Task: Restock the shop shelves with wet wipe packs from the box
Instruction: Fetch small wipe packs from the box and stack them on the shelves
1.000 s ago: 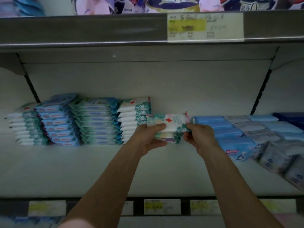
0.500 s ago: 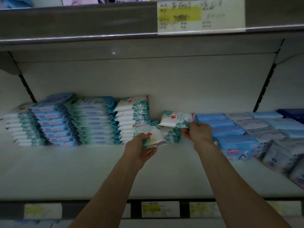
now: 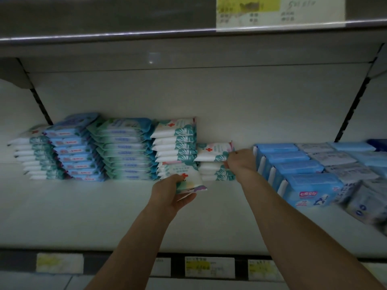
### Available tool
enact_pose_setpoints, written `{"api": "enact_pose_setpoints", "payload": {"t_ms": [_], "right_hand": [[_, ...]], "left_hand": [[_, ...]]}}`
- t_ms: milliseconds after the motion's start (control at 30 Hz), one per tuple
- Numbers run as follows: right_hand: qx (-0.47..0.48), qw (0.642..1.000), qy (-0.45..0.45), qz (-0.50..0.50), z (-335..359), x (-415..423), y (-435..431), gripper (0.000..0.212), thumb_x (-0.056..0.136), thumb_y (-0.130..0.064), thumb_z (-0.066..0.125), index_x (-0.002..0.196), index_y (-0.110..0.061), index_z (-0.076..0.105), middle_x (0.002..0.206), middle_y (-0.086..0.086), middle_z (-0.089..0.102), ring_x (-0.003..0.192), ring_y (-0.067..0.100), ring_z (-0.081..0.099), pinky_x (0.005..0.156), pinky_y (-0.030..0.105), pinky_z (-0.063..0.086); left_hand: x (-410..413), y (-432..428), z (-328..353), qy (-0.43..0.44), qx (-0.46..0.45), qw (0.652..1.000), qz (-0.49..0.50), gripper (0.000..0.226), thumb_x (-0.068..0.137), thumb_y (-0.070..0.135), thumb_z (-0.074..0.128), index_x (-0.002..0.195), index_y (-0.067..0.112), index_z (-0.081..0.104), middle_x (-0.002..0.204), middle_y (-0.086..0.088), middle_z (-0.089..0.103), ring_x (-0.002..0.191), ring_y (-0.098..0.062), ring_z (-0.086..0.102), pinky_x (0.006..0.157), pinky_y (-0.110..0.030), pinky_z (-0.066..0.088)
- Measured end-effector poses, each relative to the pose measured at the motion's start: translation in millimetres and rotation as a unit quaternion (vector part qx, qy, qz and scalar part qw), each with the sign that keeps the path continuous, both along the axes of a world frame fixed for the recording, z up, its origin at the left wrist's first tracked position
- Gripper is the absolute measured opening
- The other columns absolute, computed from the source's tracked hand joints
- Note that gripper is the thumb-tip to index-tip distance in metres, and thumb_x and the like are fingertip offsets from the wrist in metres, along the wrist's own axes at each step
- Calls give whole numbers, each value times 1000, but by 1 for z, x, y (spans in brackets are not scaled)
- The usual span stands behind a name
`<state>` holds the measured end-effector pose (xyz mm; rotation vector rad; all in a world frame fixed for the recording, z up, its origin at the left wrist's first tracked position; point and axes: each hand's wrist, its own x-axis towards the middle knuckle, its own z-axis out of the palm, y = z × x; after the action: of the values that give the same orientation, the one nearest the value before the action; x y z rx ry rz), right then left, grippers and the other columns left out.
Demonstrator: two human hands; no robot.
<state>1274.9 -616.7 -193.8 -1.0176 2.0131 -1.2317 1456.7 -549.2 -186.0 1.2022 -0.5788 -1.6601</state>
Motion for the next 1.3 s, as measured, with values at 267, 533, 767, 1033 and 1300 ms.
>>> {"api": "enact_pose_setpoints", "payload": {"t_ms": [267,533,767,1033,1300], "right_hand": [[84,958,273,1,-2,-1,7,35,101,-32,40,108,-6,63,109,13,66,100,29,62,71,29,42],[101,928,347,86,13,-1,17,42,103,-34,32,115,-3,57,115,17,62,98,30,58,74,30,40],[32,990,47,128,41,4,40,37,96,-41,47,89,-7,61,80,11,65,66,20,58,61,27,41],[-10,961,-261,95,40,-27,62,12,90,-5,62,79,-4,58,69,9,62,49,11,62,42,18,50],[-83,946,-315,12,36,-36,54,14,91,7,55,78,1,55,73,15,62,44,14,61,44,21,54]], "left_hand": [[14,3,-3,-3,-2,1000,1,8,90,-1,56,94,6,58,90,-16,64,76,-28,64,52,-33,57],[26,11,-2,40,-5,999,-2,7,90,-2,57,94,3,58,90,-18,65,74,-29,64,50,-34,58],[5,18,12,54,-6,990,-129,13,90,0,55,102,1,62,79,-18,71,62,-27,70,55,-34,60],[-27,-12,39,25,6,981,-192,11,92,12,61,96,2,57,73,-20,69,58,-27,69,55,-33,59],[-49,-38,38,-157,-130,977,-69,17,91,-2,57,108,3,57,82,-16,60,72,-28,62,75,-39,55]]}}
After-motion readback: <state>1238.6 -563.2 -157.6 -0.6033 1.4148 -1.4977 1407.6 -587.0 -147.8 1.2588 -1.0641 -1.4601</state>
